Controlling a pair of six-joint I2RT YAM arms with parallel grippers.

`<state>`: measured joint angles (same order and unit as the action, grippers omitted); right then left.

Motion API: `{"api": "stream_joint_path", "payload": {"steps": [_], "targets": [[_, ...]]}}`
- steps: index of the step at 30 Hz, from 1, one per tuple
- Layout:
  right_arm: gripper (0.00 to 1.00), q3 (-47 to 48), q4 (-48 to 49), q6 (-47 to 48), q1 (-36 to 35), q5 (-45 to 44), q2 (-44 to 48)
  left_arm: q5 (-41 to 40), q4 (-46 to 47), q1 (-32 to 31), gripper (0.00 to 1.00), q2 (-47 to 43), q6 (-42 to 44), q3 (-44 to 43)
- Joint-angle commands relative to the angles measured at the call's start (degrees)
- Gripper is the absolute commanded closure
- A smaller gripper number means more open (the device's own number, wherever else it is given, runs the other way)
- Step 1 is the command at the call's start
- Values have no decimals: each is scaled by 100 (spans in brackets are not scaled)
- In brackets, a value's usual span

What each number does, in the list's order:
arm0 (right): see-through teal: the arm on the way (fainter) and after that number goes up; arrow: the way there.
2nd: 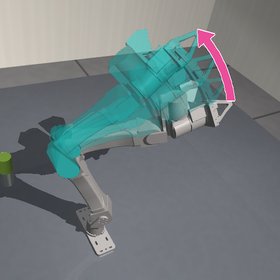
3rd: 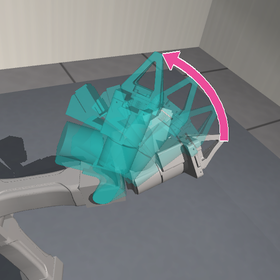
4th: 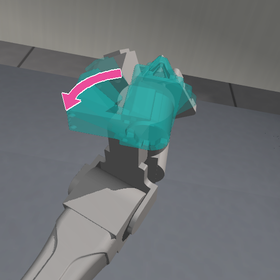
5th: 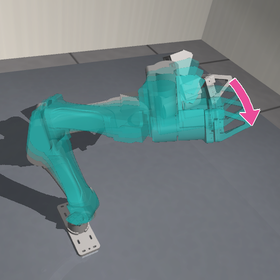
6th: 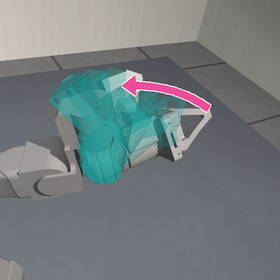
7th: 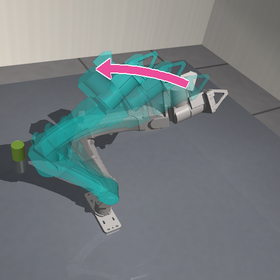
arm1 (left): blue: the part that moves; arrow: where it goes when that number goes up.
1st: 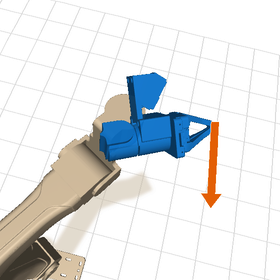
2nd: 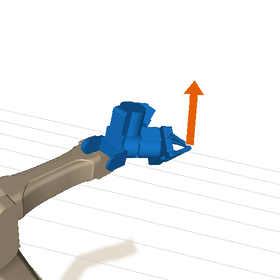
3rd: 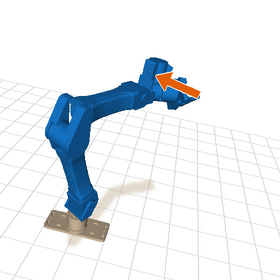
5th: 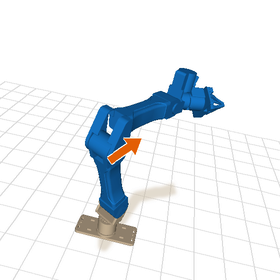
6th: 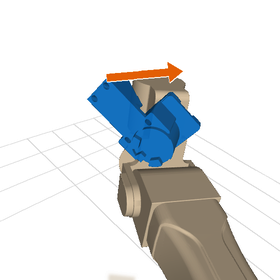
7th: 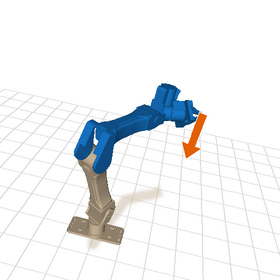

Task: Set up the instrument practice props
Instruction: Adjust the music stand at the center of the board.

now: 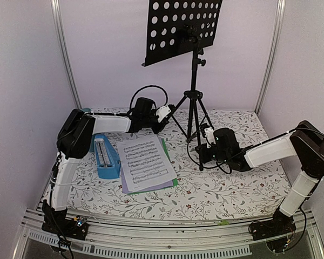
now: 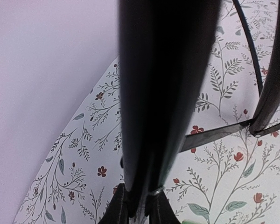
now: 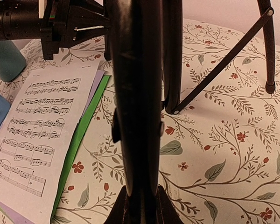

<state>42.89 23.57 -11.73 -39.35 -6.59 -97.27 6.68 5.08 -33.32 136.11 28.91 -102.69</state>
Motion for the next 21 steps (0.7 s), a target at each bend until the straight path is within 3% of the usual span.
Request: {"api": "stream_joint_path", "payload": {"steps": [1,4,13,21], "targets": [[100,-234,-495,-191,23,61,-235,-1184,-269,515,100,221,-596,221],[98,-198,-505,-184,23,79,-271,-1259,-189,512,100,167,-622,305],[82,-29,-544,-117,21,77,-223,-1344,-39,511,74,-76,-680,349],[73,297,-678,-34,23,88,-209,-1167,0,481,62,-301,-786,333]]}}
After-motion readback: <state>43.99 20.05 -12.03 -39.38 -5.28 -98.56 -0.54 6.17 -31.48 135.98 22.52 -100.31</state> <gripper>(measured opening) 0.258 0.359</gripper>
